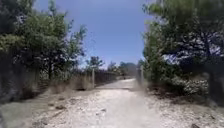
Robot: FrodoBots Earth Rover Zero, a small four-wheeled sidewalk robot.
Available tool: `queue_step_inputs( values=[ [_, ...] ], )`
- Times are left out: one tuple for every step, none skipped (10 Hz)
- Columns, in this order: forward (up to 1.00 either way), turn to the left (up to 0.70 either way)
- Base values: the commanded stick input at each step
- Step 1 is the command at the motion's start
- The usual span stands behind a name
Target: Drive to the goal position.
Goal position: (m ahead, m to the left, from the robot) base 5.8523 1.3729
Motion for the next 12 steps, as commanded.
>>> queue_step_inputs(
  values=[
    [0.30,0.00],
    [0.30,0.00],
    [0.30,0.00],
    [0.30,0.00],
    [0.30,0.00],
    [0.30,0.00],
    [0.30,0.00],
    [0.30,0.37],
    [0.30,0.75],
    [0.30,0.38],
    [0.30,0.00],
    [0.30,0.00]
  ],
)
